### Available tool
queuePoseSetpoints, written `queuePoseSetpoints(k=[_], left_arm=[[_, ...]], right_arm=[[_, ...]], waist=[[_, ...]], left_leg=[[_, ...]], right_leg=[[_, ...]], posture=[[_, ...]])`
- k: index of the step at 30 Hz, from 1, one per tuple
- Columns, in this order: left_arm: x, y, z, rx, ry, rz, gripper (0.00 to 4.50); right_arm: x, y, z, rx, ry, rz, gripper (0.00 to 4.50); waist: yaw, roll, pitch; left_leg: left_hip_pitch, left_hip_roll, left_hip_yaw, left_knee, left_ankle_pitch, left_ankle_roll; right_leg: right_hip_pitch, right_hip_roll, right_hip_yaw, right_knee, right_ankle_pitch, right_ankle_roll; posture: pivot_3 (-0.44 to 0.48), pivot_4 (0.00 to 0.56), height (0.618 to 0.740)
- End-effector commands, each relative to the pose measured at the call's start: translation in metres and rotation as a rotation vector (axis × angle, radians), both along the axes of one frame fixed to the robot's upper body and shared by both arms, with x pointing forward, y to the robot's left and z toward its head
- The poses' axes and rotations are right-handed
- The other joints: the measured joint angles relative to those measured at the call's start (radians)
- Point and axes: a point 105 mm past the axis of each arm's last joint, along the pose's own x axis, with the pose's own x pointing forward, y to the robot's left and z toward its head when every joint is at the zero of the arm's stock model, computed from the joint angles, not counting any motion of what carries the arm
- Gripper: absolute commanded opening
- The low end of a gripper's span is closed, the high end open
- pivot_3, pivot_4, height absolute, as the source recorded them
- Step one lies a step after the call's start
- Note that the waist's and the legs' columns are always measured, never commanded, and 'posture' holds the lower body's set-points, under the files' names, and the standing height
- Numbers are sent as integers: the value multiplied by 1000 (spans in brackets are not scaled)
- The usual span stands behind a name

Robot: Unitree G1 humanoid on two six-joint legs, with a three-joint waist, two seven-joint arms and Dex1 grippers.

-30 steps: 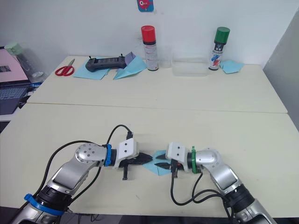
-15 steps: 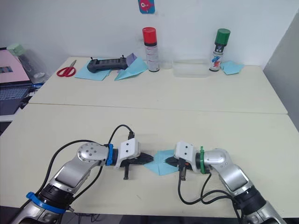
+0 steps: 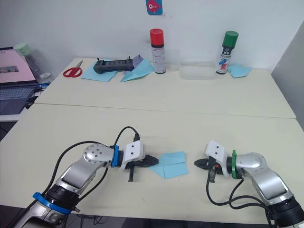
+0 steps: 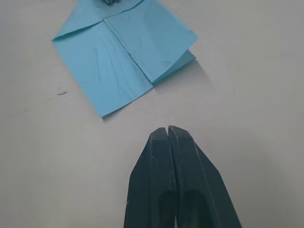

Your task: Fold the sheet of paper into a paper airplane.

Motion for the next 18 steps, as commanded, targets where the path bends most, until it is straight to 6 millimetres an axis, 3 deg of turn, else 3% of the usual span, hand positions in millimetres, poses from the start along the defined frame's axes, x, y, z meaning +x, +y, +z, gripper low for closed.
queuePoseSetpoints(k=[1,5,11,14,18], left_arm=[[-2,5,-20,74,36,9,0],[-2,5,-19,76,33,3,0],[-3,6,-15,76,25,-9,0],[0,2,1,28,-15,-11,0],[3,-22,26,-120,-67,-8,0]], right_arm=[[-4,24,33,96,-119,125,42],[-1,48,22,101,-123,146,42],[8,59,-26,-46,-77,136,42],[10,57,-37,-98,-72,150,42],[9,56,-39,-100,-68,154,42]], waist=[[-1,1,0],[0,1,0],[1,1,0],[-3,1,-1],[-7,0,-1]], left_leg=[[0,0,0,0,0,0],[0,0,0,0,0,0],[-1,0,0,0,0,0],[1,1,0,0,0,0],[1,2,0,0,0,0]], right_leg=[[0,0,0,0,0,0],[0,0,-1,0,0,0],[-1,0,0,0,0,0],[0,1,0,0,0,0],[0,1,0,1,0,-1]], posture=[[0,150,740],[0,150,740],[0,150,740],[0,150,740],[0,150,740]])
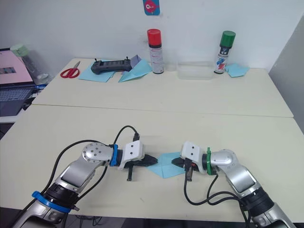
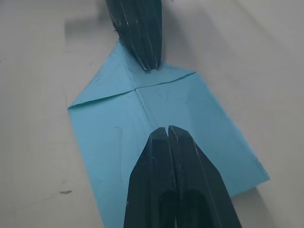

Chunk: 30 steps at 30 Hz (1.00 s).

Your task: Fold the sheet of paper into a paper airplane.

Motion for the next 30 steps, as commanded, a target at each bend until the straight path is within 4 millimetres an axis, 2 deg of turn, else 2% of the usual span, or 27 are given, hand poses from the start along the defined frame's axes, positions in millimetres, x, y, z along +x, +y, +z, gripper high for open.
queuePoseSetpoints(k=[1,5,9,12,15,18,25,27,30], left_arm=[[-4,-19,19,-84,-42,-32,0],[-14,-24,3,-43,-5,-51,0],[-14,-16,-12,16,10,-5,0],[-14,4,-23,56,35,48,0],[-23,33,-32,101,86,99,0],[-30,50,-35,129,112,129,0],[-30,75,-23,94,146,260,0],[-24,80,-12,70,126,293,0],[-10,81,19,-46,96,348,0]], right_arm=[[-2,-9,-23,-70,59,-37,42],[-4,-10,-25,-73,66,-38,42],[-4,-12,-25,-83,65,-44,42],[-4,-14,-27,-99,67,-51,42],[-5,-14,-27,-100,77,-51,42],[-7,-15,-28,-105,86,-45,42],[-10,-12,-29,-98,103,-37,42],[-10,-12,-29,-99,104,-33,42],[-9,-12,-28,-98,105,-31,42]], waist=[[-1,-1,0],[-10,-1,0],[-11,-1,0],[-13,-1,0],[-16,-2,-1],[-16,0,-3],[-16,0,-3],[-16,0,-3],[-16,-1,-2]], left_leg=[[0,0,0,0,0,0],[-1,0,0,-1,0,0],[-1,0,0,-1,0,0],[0,0,0,-1,0,0],[0,0,0,-2,0,0],[2,1,0,-3,0,0],[3,1,0,-4,0,0],[3,1,0,-4,0,0],[2,1,0,-4,0,0]], right_leg=[[0,0,0,0,0,0],[-1,0,0,0,1,1],[-1,0,0,0,0,1],[0,0,0,0,0,1],[0,0,0,0,0,0],[0,0,0,0,-2,-3],[0,0,0,0,-5,-8],[0,0,0,0,-5,-9],[0,0,0,0,-5,-9]], posture=[[0,150,740],[0,150,740],[0,150,740],[0,150,740],[0,150,740],[0,150,740],[0,150,740],[0,150,740],[0,150,740]])
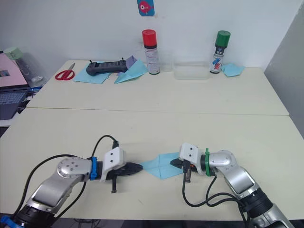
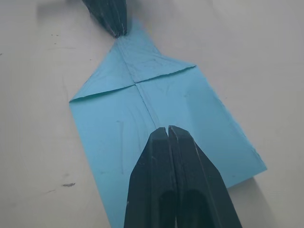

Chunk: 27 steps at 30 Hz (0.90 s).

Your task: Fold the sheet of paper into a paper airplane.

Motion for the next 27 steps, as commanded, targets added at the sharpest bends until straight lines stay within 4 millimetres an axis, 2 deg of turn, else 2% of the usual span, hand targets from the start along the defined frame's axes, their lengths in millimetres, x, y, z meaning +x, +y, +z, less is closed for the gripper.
queuePoseSetpoints(k=[1,4,7,10,13,16,19,21,24,27], left_arm=[[13,6,33,-83,-49,67,0],[10,-12,59,-169,-83,8,0],[5,-35,62,-192,-88,-59,0],[3,-51,47,-150,-78,-92,0],[-1,-59,22,-85,-54,-119,0],[-5,-65,9,-89,-5,-121,0],[-7,-59,-13,5,16,-142,0],[-7,-58,-16,8,18,-145,0],[-7,-58,-18,0,24,-156,0],[-7,-57,-18,-1,18,-161,0]], right_arm=[[-4,-15,-26,-93,94,-38,42],[-4,-14,-25,-89,98,-36,42],[-4,-14,-25,-88,101,-31,42],[-4,-13,-24,-86,102,-27,42],[-2,-12,-20,-72,103,-29,42],[0,-11,-13,-38,106,-49,42],[0,-3,5,25,86,-40,42],[-7,3,17,100,134,-24,42],[-3,1,44,240,246,-64,42],[6,-8,53,289,300,-116,932]], waist=[[0,-1,1],[1,-5,3],[1,-5,2],[1,-5,2],[1,-5,3],[1,-5,3],[1,-5,3],[2,-5,3],[2,-3,5],[2,-2,5]], left_leg=[[-1,0,0,0,0,0],[-3,0,0,0,0,0],[-3,0,0,0,0,0],[-3,-1,0,0,0,0],[-3,-1,0,0,0,0],[-3,-1,0,0,0,0],[-3,-1,0,0,0,0],[-3,-1,0,0,0,0],[-5,-1,0,0,0,0],[-5,-1,0,0,0,0]], right_leg=[[-1,0,0,0,0,0],[-2,0,-1,0,0,1],[-1,0,0,-1,3,6],[-1,0,0,-1,3,6],[-1,0,0,-1,3,6],[-1,0,0,-1,3,6],[-2,0,0,-1,3,6],[-2,0,0,-1,3,6],[-3,0,0,-1,3,6],[-3,0,0,-1,4,6]], posture=[[0,150,740],[0,150,740],[0,150,740],[0,150,740],[0,150,740],[0,150,740],[0,150,740],[0,150,740],[0,150,740],[0,150,740]])
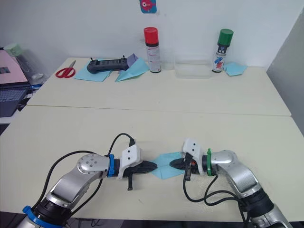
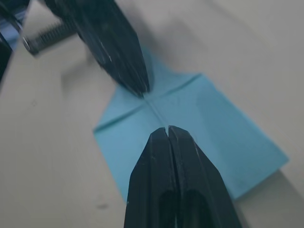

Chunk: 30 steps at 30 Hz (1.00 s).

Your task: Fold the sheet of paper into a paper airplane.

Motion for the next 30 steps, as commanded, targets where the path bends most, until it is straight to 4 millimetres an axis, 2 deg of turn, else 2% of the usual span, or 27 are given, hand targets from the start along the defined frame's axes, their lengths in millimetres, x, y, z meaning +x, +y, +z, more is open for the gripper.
queuePoseSetpoints(k=[1,5,8,11,14,17,24,26,30], left_arm=[[-2,5,-13,38,32,9,0],[-1,6,-11,33,28,5,0],[-1,5,-10,28,25,1,0],[-1,5,-9,27,20,-3,0],[-2,5,-8,24,18,-6,0],[-2,7,-8,25,17,-6,0],[1,6,-3,-1,5,0,0],[3,6,1,-24,13,1,0],[3,9,12,-81,44,-5,1034]], right_arm=[[9,-10,20,66,20,-51,1235],[22,-15,17,63,38,-121,2658],[16,-11,7,36,77,-73,3680],[21,-8,-6,19,109,-98,3680],[22,-6,-8,42,147,-102,3680],[20,-6,-9,49,162,-90,2783],[14,-5,-13,41,178,-71,149],[12,-5,-13,47,184,-64,70],[7,-5,-13,53,202,-54,0]], waist=[[-1,0,0],[-1,0,0],[-1,1,1],[-2,1,1],[-2,1,1],[-2,1,1],[-2,1,1],[-2,1,1],[-2,1,1]], left_leg=[[0,0,0,0,0,0],[0,0,0,-1,0,0],[-1,0,0,-1,0,0],[-1,0,0,-1,0,0],[-1,0,0,0,0,0],[-1,0,0,0,0,0],[-2,0,0,-1,0,0],[-2,0,0,0,0,0],[-2,0,0,-1,0,0]], right_leg=[[0,0,0,0,0,0],[0,0,-1,0,0,0],[-1,0,0,0,0,0],[-2,0,0,0,0,0],[-2,0,0,0,0,0],[-2,0,0,0,0,0],[-3,0,0,0,0,0],[-3,0,0,0,0,0],[-3,0,0,0,0,0]], posture=[[0,150,740],[0,150,740],[0,150,740],[0,150,740],[0,150,740],[0,150,740],[0,150,740],[0,150,740],[0,150,740]])
